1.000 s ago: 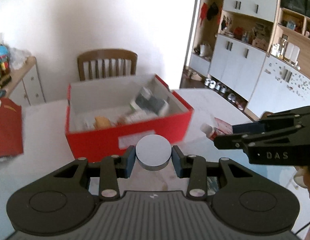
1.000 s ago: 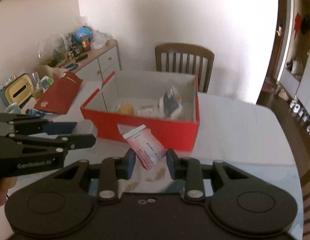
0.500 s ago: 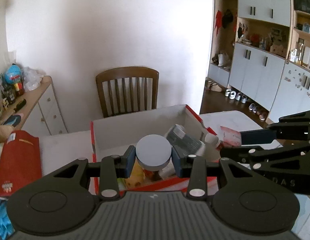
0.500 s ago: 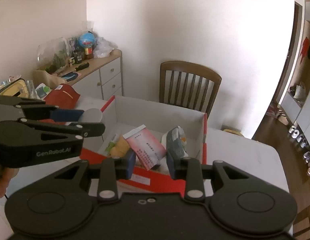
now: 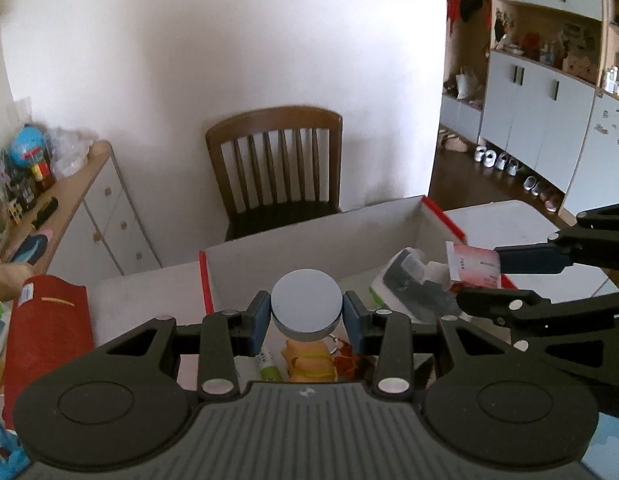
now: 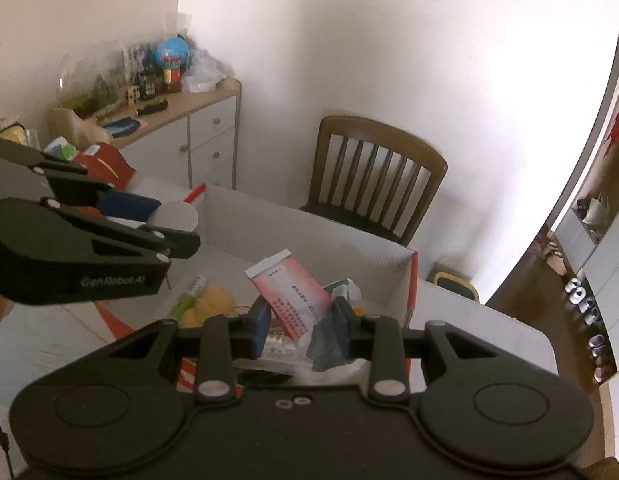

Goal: Organize objects
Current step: 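Carry the white cap and pink packet with both tools into the red box, then open both tools to release the cap and packet in the box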

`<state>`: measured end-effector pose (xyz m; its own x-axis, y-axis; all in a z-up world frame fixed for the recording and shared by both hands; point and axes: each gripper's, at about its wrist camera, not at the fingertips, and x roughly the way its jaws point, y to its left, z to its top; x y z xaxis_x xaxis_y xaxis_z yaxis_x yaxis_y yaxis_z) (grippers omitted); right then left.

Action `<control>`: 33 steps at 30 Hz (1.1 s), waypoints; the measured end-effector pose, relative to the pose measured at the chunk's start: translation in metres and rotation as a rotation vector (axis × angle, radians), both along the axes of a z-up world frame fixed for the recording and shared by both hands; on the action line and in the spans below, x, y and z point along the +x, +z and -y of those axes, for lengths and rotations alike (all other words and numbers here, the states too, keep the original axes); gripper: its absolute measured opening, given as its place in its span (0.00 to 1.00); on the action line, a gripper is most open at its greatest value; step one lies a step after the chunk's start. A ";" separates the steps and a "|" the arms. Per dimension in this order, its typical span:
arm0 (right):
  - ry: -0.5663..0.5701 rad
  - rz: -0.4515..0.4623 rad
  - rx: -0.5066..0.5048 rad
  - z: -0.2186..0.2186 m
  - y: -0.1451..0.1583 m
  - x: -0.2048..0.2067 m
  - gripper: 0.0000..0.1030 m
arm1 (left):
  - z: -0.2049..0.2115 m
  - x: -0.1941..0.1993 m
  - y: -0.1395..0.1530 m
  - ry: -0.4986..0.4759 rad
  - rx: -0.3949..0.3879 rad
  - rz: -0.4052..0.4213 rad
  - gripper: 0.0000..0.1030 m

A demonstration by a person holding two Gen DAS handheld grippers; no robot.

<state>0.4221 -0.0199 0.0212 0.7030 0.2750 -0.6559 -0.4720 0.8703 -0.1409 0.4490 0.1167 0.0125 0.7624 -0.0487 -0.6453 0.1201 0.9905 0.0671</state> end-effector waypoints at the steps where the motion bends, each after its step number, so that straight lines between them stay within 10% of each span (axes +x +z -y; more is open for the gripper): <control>1: -0.001 -0.006 -0.004 -0.001 -0.003 0.004 0.31 | -0.002 0.005 -0.003 0.002 -0.004 -0.012 0.37; 33: 0.017 -0.128 -0.043 -0.018 -0.068 0.049 0.35 | 0.005 0.070 -0.094 -0.020 0.059 -0.267 0.37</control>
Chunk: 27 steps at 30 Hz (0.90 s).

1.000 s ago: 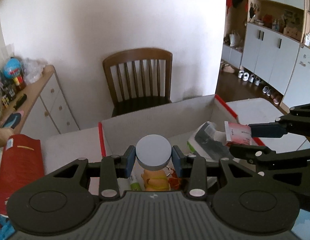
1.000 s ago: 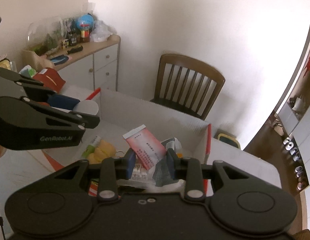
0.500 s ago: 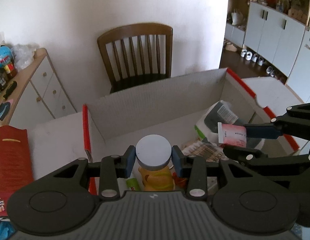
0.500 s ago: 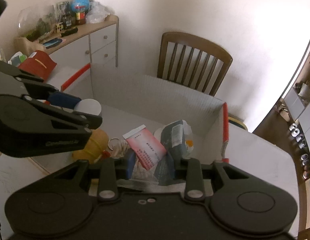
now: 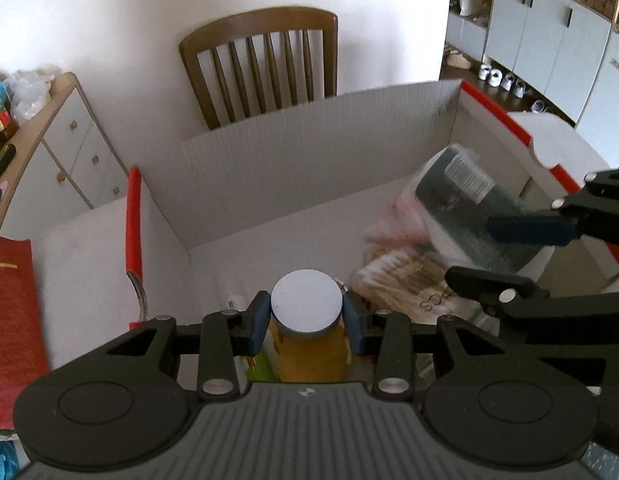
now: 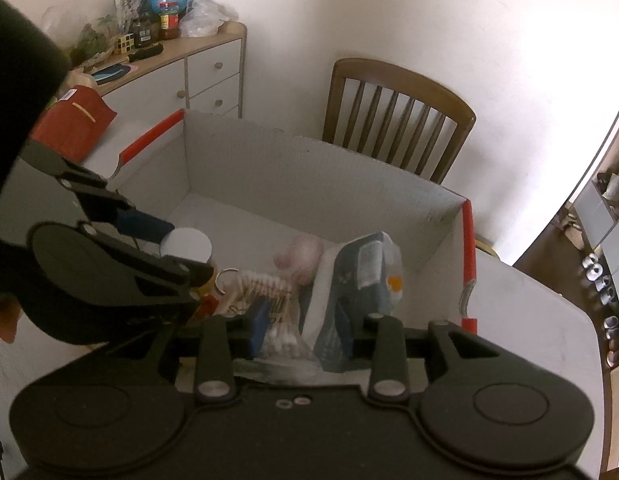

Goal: Organize objects
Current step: 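Open both tools to release the cap and packet in the box, then withdraw both tools from the box back toward the tape roll and plush toy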

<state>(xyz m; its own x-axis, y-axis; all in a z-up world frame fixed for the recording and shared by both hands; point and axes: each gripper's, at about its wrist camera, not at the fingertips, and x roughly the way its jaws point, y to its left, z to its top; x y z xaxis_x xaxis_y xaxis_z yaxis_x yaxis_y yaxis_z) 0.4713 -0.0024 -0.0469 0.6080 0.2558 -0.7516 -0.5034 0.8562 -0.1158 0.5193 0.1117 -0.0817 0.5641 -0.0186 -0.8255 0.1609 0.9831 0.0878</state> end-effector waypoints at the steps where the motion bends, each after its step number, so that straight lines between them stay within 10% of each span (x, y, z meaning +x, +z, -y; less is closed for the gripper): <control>1: 0.000 0.000 0.000 0.000 0.000 0.000 0.35 | -0.001 0.000 -0.002 0.002 -0.002 -0.008 0.37; 14: -0.005 0.019 0.036 0.013 0.017 -0.013 0.47 | -0.004 -0.018 0.013 0.022 -0.055 0.040 0.66; 27: -0.020 0.056 0.079 0.031 0.047 -0.036 0.60 | -0.009 -0.048 0.047 0.016 -0.104 0.115 0.66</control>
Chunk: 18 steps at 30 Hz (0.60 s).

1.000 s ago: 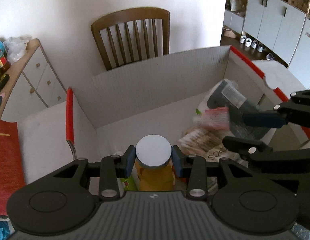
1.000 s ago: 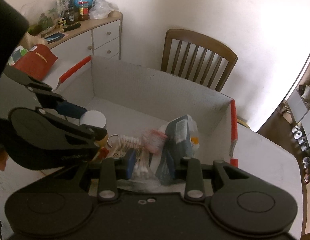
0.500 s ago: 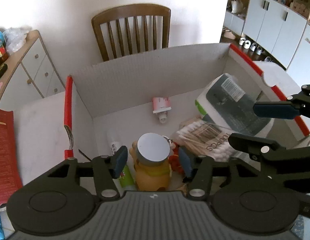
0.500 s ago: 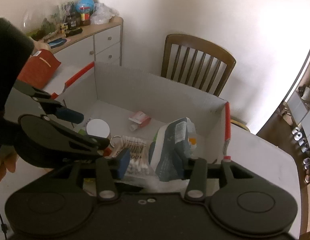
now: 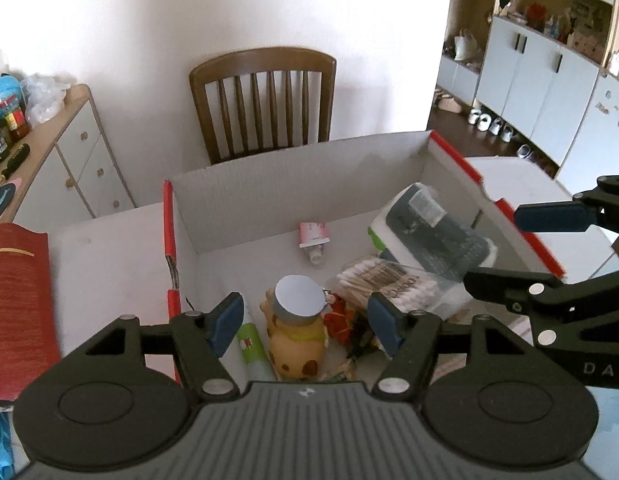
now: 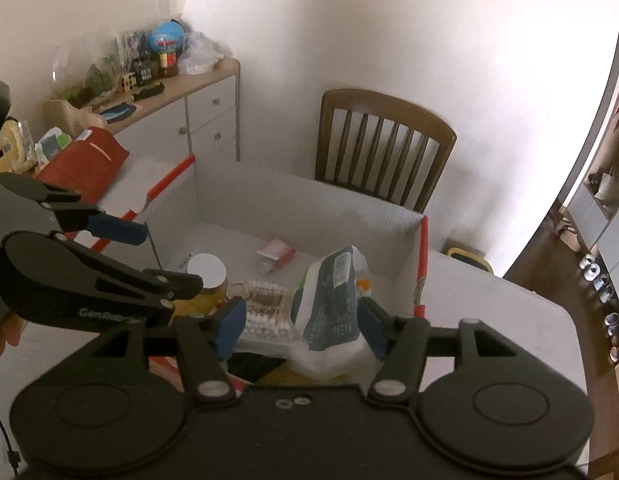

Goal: Organize objects
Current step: 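Withdraw both tools from the box back toward the tape roll and plush toy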

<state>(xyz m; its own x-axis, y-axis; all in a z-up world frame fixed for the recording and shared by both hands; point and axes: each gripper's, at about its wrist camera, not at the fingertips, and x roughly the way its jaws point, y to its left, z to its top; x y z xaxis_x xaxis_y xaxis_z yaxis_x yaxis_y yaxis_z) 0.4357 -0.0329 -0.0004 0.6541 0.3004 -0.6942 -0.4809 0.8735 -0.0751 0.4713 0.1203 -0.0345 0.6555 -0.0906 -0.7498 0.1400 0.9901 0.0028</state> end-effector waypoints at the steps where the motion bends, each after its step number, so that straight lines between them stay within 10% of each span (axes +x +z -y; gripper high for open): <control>1: 0.000 0.004 0.004 0.001 0.002 -0.002 0.61 | -0.001 -0.004 0.002 -0.002 -0.004 0.007 0.66; 18: 0.022 0.037 0.080 0.031 0.033 -0.055 0.81 | 0.012 -0.072 0.042 -0.048 -0.079 0.075 0.78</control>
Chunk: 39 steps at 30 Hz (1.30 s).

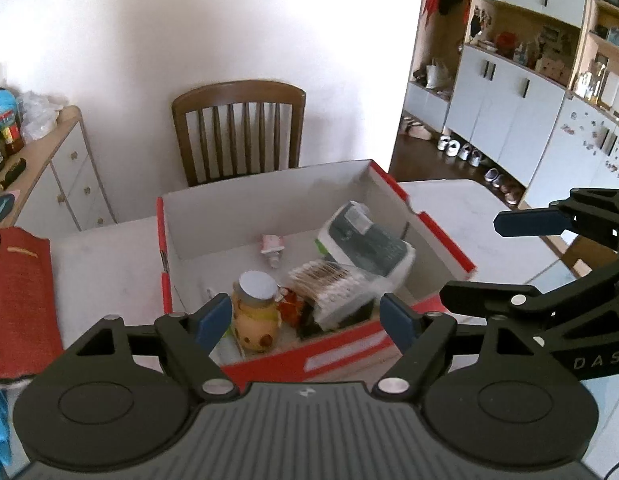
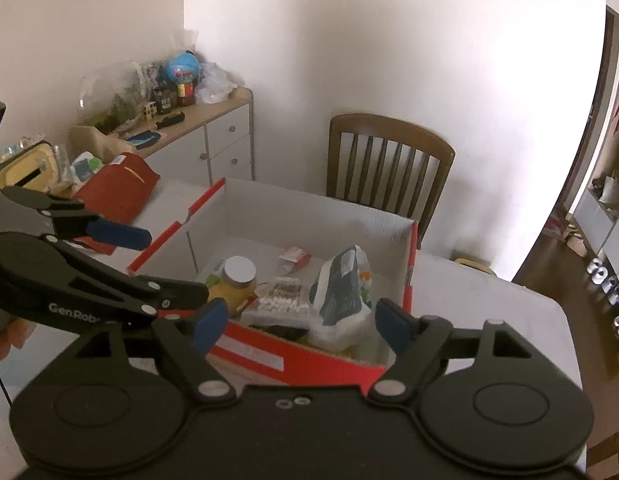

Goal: Organize objects
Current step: 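Withdraw both tools from the box back toward the tape roll and plush toy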

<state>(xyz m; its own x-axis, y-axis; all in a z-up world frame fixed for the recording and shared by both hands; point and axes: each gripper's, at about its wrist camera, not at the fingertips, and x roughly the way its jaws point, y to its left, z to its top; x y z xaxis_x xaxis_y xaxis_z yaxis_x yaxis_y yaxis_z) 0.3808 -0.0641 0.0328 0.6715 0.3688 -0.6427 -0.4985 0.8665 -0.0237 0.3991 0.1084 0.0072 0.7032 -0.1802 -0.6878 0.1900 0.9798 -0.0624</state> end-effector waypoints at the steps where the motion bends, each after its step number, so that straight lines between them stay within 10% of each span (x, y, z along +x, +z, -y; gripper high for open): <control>1: 0.001 0.002 0.006 0.002 0.002 -0.004 0.83 | 0.000 -0.005 0.001 0.001 -0.012 -0.004 0.78; 39: -0.144 -0.094 -0.019 0.062 -0.059 -0.113 0.97 | 0.022 -0.159 -0.047 -0.061 -0.109 -0.041 1.00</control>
